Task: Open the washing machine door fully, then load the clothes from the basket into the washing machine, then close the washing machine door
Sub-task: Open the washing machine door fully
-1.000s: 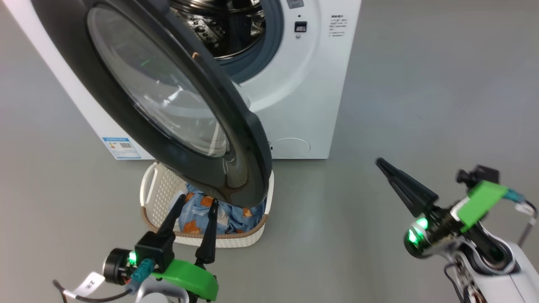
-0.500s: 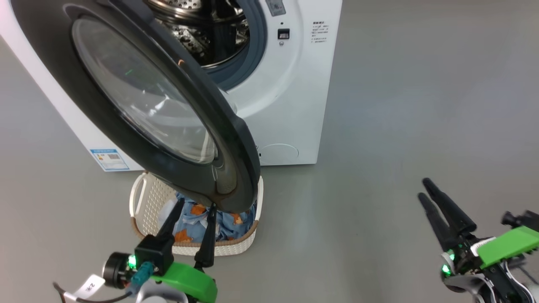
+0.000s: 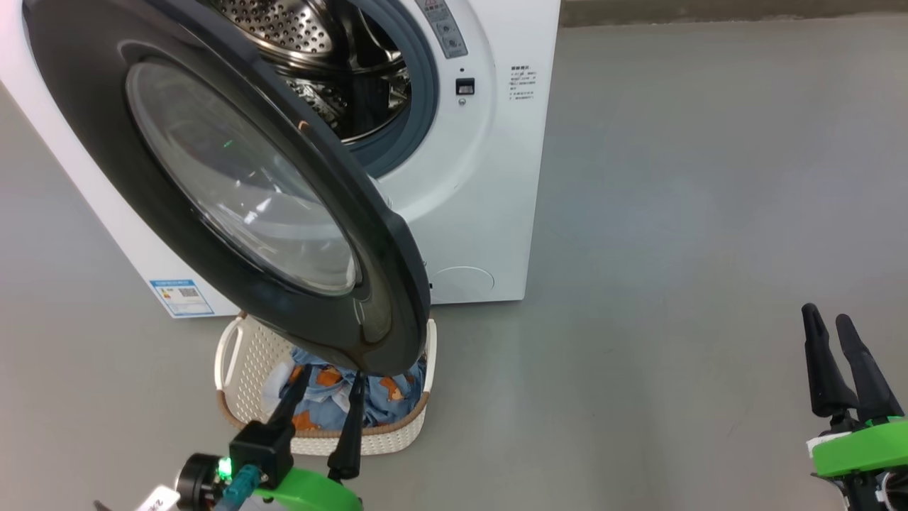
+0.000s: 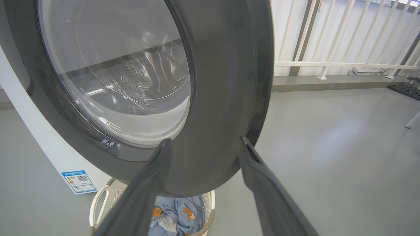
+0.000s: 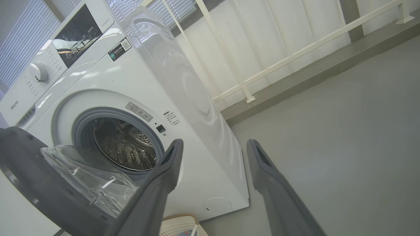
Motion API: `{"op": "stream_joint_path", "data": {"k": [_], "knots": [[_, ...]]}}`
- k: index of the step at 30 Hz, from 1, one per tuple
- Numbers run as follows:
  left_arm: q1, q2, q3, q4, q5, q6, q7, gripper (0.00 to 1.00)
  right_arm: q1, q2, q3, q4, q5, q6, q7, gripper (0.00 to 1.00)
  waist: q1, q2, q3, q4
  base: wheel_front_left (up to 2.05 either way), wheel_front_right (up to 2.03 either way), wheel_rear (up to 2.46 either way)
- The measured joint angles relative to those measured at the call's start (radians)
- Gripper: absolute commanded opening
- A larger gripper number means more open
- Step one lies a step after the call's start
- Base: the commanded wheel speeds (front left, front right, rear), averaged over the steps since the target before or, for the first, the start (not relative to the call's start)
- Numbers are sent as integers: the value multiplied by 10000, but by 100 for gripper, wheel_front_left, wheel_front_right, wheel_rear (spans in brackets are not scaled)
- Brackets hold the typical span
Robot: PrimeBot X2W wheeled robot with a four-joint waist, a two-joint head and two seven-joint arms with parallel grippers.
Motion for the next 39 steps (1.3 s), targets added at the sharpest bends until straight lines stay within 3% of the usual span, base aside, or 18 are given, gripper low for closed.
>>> {"op": "stream_joint_path", "data": {"k": [9, 16, 24, 39], "knots": [[105, 4, -15, 58, -59, -75, 0, 100, 8, 832, -719, 178, -4830, 0, -422, 100, 0, 0, -166, -15, 0, 0, 0], [229, 8, -44, 98, -100, -75, 0, 100, 436, 1375, -577, 322, -6658, 0, -441, 100, 0, 0, -177, 8, 0, 0, 0], [229, 8, -48, 107, -102, -75, 0, 100, 554, 1827, -577, 522, -7022, 0, -487, 100, 0, 0, -199, 3, 0, 0, 0], [229, 8, -8, 228, -180, 25, 0, 100, 584, 1889, -573, 623, -7235, 0, -575, 100, 0, 0, -262, -24, 0, 0, 0]]}}
